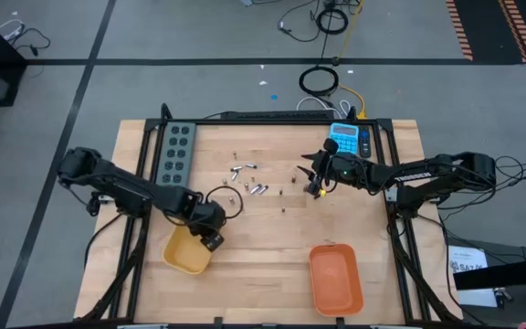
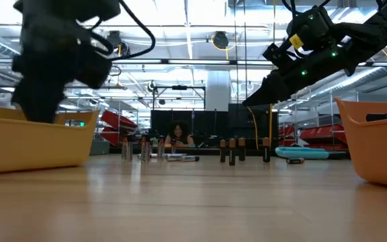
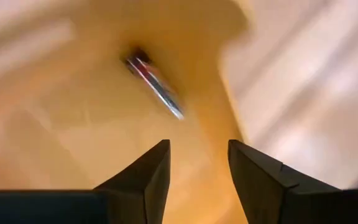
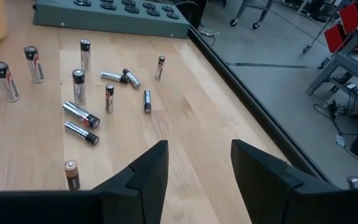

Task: Sort batteries
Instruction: Put the silver battery into the yellow bin

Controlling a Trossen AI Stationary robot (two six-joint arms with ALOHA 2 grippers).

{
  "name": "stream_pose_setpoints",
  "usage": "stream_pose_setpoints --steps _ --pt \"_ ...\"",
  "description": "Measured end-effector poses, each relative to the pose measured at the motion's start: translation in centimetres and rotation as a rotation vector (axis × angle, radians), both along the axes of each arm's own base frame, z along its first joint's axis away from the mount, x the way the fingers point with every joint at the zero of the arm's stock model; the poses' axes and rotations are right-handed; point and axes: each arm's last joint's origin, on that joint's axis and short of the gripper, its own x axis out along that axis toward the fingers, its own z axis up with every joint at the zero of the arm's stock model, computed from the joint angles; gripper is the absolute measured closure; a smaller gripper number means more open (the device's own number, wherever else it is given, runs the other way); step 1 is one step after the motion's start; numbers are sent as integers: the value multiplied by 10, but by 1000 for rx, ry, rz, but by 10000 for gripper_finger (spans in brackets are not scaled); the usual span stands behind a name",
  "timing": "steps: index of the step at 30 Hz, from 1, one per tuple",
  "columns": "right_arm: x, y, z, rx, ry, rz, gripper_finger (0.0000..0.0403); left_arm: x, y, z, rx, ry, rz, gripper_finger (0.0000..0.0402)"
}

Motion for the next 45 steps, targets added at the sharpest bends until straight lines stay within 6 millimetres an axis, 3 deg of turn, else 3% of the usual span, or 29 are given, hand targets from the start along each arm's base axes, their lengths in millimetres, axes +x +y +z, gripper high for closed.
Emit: stream_pose_setpoints --steps 6,11,14,21,30,37,45 --pt "0 0 0 -11 5 4 236 13 5 51 -53 -157 -78 248" --pt "0 0 0 -11 4 5 236 16 28 70 204 -212 -82 261" --pt "0 1 0 -2 1 32 236 13 47 68 336 -160 -83 263" --pt "0 1 0 -21 10 31 236 13 83 65 366 -136 -125 263" --pt "0 1 -2 -26 30 34 236 3 137 64 534 -56 -152 247" --pt "-6 2 -8 -48 21 45 236 1 151 58 569 -79 -187 183" --pt "-6 2 -8 -42 16 72 236 0 155 27 537 -202 -239 195"
